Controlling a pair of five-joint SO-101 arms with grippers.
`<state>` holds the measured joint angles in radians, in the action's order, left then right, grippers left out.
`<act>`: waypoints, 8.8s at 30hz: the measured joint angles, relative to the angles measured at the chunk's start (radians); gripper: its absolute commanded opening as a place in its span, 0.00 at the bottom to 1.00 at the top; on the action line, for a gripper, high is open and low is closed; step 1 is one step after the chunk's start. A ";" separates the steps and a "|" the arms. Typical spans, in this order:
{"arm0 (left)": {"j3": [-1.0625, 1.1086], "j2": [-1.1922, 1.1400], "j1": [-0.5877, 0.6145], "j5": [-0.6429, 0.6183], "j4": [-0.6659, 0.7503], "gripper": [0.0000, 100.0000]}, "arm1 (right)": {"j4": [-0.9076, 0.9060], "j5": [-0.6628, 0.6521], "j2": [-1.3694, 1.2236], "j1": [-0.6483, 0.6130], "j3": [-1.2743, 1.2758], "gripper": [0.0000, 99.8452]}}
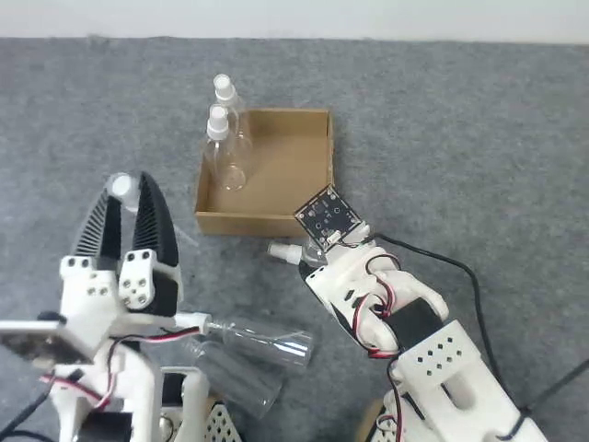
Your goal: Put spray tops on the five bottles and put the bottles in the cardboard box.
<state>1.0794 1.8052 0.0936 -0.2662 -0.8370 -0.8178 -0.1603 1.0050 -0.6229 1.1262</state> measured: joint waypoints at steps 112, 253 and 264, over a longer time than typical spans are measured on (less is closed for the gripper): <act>0.198 0.000 -0.316 -0.078 -0.003 0.01 | 0.559 -0.181 0.000 -0.219 0.310 0.04; 0.509 0.000 0.405 0.068 0.058 0.14 | 0.559 -0.180 0.000 -0.138 0.322 0.01; 0.529 0.000 0.420 0.060 0.098 0.14 | 0.494 -0.181 0.000 -0.115 0.302 0.01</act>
<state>1.6088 1.8052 0.5140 -0.2064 -0.7388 -0.3237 -0.3414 1.0050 -0.7380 1.4285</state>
